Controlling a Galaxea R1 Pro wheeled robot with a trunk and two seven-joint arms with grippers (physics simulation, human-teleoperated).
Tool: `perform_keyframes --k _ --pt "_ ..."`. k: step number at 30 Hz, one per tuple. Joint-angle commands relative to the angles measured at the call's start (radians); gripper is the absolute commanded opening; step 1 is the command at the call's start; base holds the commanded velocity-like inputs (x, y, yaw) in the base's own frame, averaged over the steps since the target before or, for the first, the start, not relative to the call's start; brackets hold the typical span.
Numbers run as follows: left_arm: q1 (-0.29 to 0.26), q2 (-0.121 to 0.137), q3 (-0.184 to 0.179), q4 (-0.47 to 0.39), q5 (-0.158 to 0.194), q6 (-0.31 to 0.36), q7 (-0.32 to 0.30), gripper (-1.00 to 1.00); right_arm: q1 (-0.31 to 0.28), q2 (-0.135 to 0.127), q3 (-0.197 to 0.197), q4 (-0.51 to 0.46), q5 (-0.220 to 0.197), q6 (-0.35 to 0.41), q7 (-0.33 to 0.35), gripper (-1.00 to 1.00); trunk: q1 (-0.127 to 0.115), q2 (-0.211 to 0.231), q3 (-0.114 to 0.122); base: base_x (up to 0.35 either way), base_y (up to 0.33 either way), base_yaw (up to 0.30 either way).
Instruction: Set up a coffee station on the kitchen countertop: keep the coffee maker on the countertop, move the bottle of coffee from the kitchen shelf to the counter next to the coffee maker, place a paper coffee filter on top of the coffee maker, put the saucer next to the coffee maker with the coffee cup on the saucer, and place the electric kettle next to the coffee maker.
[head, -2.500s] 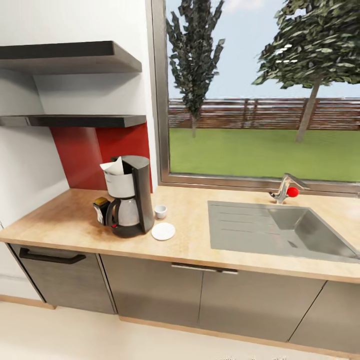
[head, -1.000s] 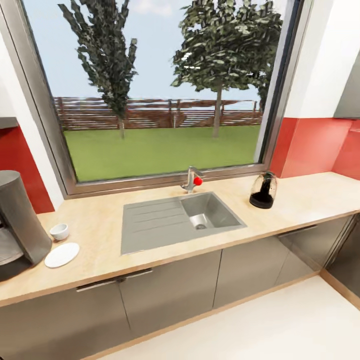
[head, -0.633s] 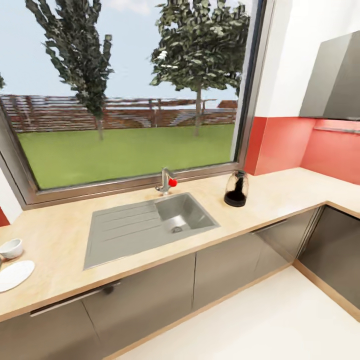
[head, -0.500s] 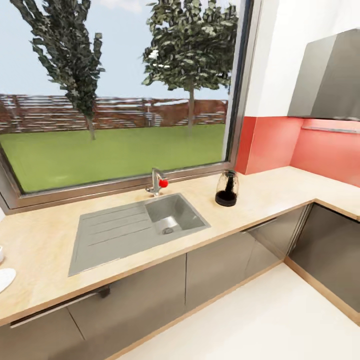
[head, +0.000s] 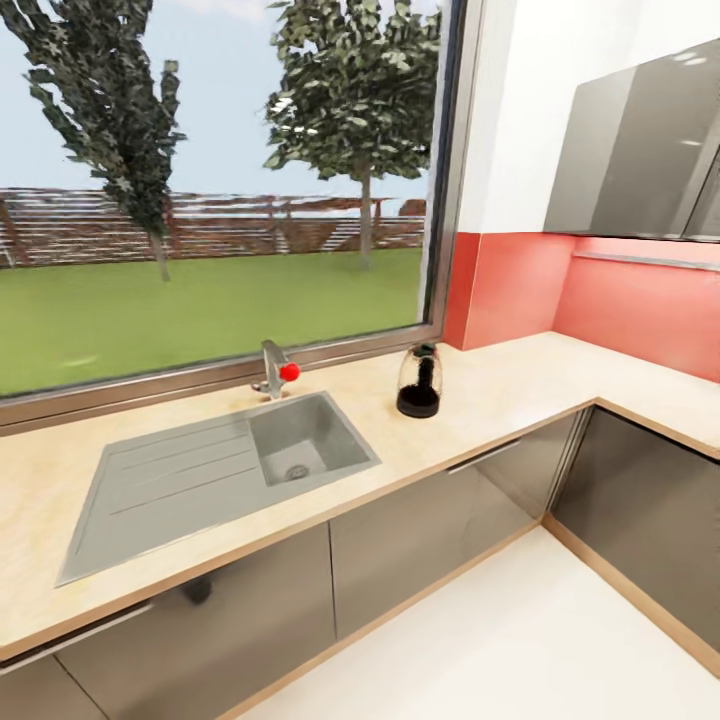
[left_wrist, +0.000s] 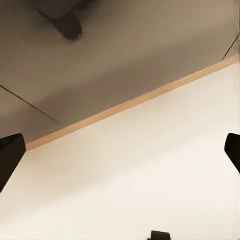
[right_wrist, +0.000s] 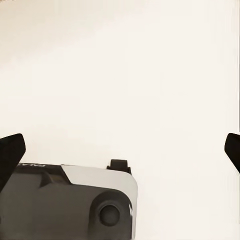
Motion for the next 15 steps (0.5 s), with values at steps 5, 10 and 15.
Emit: perform_keyframes --k 5,10,15 --pt "-0.001 0.000 -0.010 0.000 0.005 -0.002 0.006 1.00 -0.001 0.000 0.007 0.001 -0.010 -0.005 0.005 1.00 0.001 -0.002 -0.002 0.148 -0.245 0.000" --pt "-0.001 -0.001 -0.009 0.001 0.005 -0.002 0.006 1.00 -0.001 -0.001 0.007 0.001 -0.009 -0.005 0.005 1.00 0.001 -0.002 -0.002 0.148 -0.245 0.000" --pt "-0.001 -0.002 -0.009 0.000 0.004 -0.002 0.006 1.00 -0.001 -0.001 0.007 0.001 -0.010 -0.006 0.005 1.00 0.001 -0.002 -0.002 0.148 -0.245 0.000"
